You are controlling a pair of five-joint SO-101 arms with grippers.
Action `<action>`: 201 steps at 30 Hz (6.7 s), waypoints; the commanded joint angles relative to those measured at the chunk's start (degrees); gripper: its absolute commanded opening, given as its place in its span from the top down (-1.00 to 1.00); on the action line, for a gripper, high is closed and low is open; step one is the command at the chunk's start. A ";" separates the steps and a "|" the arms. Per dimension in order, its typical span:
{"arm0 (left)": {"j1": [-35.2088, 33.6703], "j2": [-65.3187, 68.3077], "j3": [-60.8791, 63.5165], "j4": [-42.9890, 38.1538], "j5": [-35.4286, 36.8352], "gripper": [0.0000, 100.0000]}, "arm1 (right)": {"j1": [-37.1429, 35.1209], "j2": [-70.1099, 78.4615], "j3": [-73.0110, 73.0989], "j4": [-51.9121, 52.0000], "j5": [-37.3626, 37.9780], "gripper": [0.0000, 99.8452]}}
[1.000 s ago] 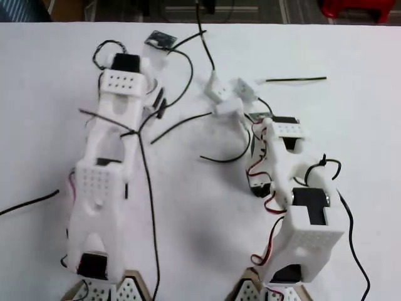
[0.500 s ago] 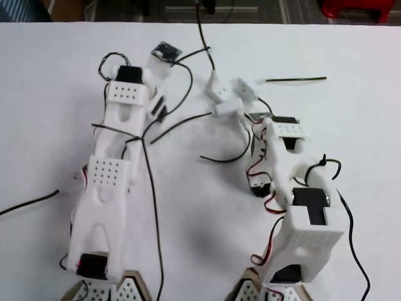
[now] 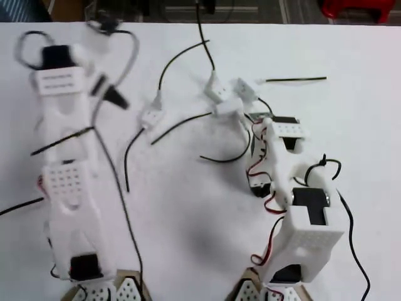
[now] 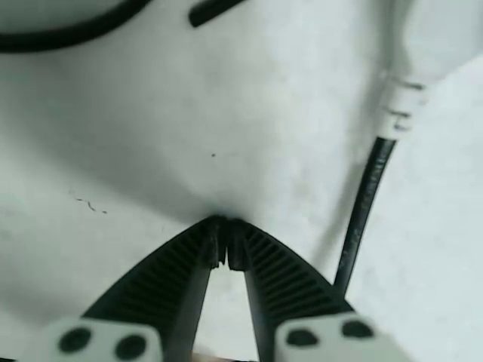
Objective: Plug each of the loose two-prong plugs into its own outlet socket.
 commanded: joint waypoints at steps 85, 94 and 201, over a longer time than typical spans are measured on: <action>19.30 -121.27 143.12 -37.10 -2.64 0.23 | 0.13 -0.57 1.05 -2.33 -0.35 0.96; 1.27 -121.10 145.14 -39.12 -0.70 0.23 | -0.04 -0.48 1.05 -2.07 -0.26 0.96; 53.58 -74.95 123.52 -52.92 26.11 0.42 | 3.12 -0.13 -0.26 -3.74 -3.08 0.96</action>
